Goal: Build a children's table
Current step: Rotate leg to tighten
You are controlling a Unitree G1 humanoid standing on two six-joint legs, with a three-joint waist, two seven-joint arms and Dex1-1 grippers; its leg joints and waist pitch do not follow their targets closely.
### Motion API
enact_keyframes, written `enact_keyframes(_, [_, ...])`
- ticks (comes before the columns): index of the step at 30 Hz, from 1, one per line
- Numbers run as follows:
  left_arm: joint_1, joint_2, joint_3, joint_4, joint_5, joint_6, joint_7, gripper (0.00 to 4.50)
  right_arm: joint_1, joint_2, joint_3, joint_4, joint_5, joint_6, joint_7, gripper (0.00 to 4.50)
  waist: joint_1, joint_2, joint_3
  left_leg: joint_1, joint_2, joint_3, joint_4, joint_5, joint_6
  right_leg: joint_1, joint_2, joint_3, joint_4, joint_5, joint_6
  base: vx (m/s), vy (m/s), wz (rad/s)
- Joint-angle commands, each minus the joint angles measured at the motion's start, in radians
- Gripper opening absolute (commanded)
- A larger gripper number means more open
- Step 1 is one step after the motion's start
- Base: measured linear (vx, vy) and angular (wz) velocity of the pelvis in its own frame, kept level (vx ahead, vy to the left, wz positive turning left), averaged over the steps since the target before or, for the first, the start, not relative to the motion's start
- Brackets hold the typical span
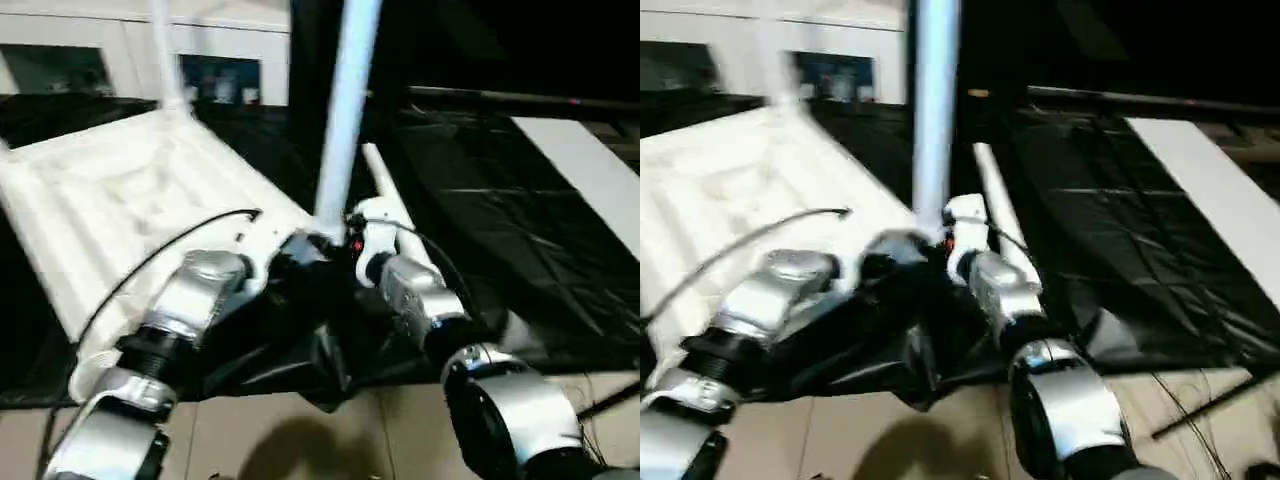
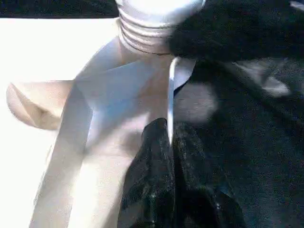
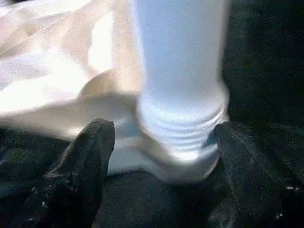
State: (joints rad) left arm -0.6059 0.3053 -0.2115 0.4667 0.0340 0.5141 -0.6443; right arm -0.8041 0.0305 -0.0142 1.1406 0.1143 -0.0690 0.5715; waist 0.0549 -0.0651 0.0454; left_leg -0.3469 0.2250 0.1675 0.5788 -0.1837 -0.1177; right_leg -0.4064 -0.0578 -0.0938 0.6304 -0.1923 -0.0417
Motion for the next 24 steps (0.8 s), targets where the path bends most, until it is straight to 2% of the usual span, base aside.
enact_keyframes(1, [0.026,0.007,-0.013,-0.033,-0.017,-0.019,-0.041,0.00,0.015,-0.022,0.052,-0.053,-0.009,-0.011,0.117,3.88,0.011,0.017,-0.060,-0.011,0.009,0.001,-0.058,-0.164,0.030,0.065,-0.083,0.059,-0.085,-0.216,-0.140,0.000,0.000,0.00])
enact_keyframes(3, [0.053,0.052,-0.039,-0.074,-0.033,-0.036,-0.142,0.00,0.051,-0.099,0.091,-0.139,-0.015,-0.008,0.261,3.93,0.012,0.018,-0.061,-0.010,0.011,0.003,-0.056,-0.141,0.050,0.065,-0.081,0.060,-0.081,-0.173,-0.165,0.000,0.000,0.00])
enact_keyframes(4, [0.056,0.056,-0.041,-0.078,-0.036,-0.038,-0.152,0.00,0.052,-0.104,0.092,-0.144,-0.016,-0.008,0.269,3.93,0.012,0.018,-0.061,-0.011,0.013,0.001,-0.056,-0.132,0.060,0.067,-0.081,0.059,-0.078,-0.151,-0.173,0.000,0.000,0.00])
enact_keyframes(6, [0.065,0.073,-0.046,-0.093,-0.047,-0.034,-0.187,0.00,0.057,-0.126,0.096,-0.160,-0.024,-0.011,0.301,3.93,0.012,0.018,-0.062,-0.006,0.013,0.005,-0.055,-0.122,0.063,0.063,-0.079,0.060,-0.075,-0.121,-0.197,0.000,0.000,0.00])
enact_keyframes(7, [0.087,0.116,-0.060,-0.125,-0.064,-0.061,-0.272,0.00,0.052,-0.163,0.097,-0.166,-0.041,-0.016,0.349,3.93,0.013,0.018,-0.061,-0.007,0.012,0.005,-0.055,-0.124,0.064,0.063,-0.078,0.060,-0.074,-0.120,-0.205,0.000,0.000,0.00])
enact_keyframes(8, [0.093,0.129,-0.063,-0.135,-0.070,-0.061,-0.295,0.00,0.050,-0.174,0.099,-0.167,-0.046,-0.018,0.363,3.93,0.015,0.019,-0.060,-0.007,0.015,0.002,-0.056,-0.128,0.062,0.063,-0.081,0.059,-0.073,-0.127,-0.207,0.000,0.000,0.00])
enact_keyframes(9, [0.104,0.147,-0.070,-0.150,-0.076,-0.089,-0.334,0.00,0.048,-0.185,0.102,-0.168,-0.049,-0.020,0.381,3.93,0.015,0.015,-0.059,-0.006,0.014,0.004,-0.057,-0.133,0.061,0.063,-0.081,0.060,-0.076,-0.140,-0.207,0.000,0.000,0.00])
enact_keyframes(11, [0.113,0.163,-0.074,-0.165,-0.084,-0.103,-0.365,0.00,0.049,-0.193,0.106,-0.173,-0.050,-0.019,0.403,3.93,0.018,0.016,-0.058,-0.004,0.014,0.006,-0.057,-0.132,0.059,0.061,-0.080,0.062,-0.075,-0.138,-0.209,0.000,0.000,0.00])
enact_keyframes(12, [0.145,0.210,-0.080,-0.229,-0.123,-0.106,-0.453,0.00,0.051,-0.209,0.132,-0.183,-0.055,-0.017,0.476,3.93,0.021,0.019,-0.059,-0.002,0.016,0.005,-0.057,-0.135,0.059,0.061,-0.081,0.062,-0.072,-0.134,-0.211,0.000,0.000,0.00])
enact_keyframes(14, [0.155,0.223,-0.079,-0.253,-0.133,-0.095,-0.473,0.00,0.056,-0.214,0.151,-0.194,-0.055,-0.014,0.509,3.93,0.022,0.020,-0.059,-0.003,0.017,0.004,-0.058,-0.133,0.059,0.062,-0.081,0.060,-0.070,-0.126,-0.215,0.000,0.000,0.00])
enact_keyframes(18, [0.169,0.242,-0.077,-0.284,-0.142,-0.079,-0.491,0.00,0.077,-0.215,0.203,-0.227,-0.062,-0.018,0.578,3.93,0.036,0.021,-0.056,0.009,0.019,0.010,-0.059,-0.143,0.056,0.054,-0.078,0.063,-0.070,-0.108,-0.223,0.000,0.000,0.00])
enact_keyframes(21, [0.175,0.250,-0.074,-0.287,-0.144,-0.083,-0.501,0.00,0.076,-0.199,0.208,-0.221,-0.072,-0.014,0.589,3.93,0.037,0.014,-0.055,0.001,0.017,0.008,-0.061,-0.148,0.043,0.059,-0.080,0.063,-0.072,-0.143,-0.206,0.000,0.000,0.00])
enact_keyframes(23, [0.179,0.254,-0.071,-0.292,-0.147,-0.085,-0.509,0.00,0.070,-0.190,0.198,-0.210,-0.072,-0.011,0.595,3.67,0.036,0.014,-0.055,-0.001,0.016,0.006,-0.061,-0.153,0.036,0.061,-0.083,0.064,-0.073,-0.171,-0.191,0.000,0.000,0.00])
enact_keyframes(24, [0.184,0.258,-0.070,-0.301,-0.150,-0.083,-0.512,0.00,0.065,-0.188,0.198,-0.203,-0.068,-0.008,0.603,3.60,0.036,0.010,-0.055,-0.001,0.016,0.006,-0.061,-0.149,0.035,0.060,-0.082,0.064,-0.074,-0.175,-0.185,0.000,0.000,0.00])
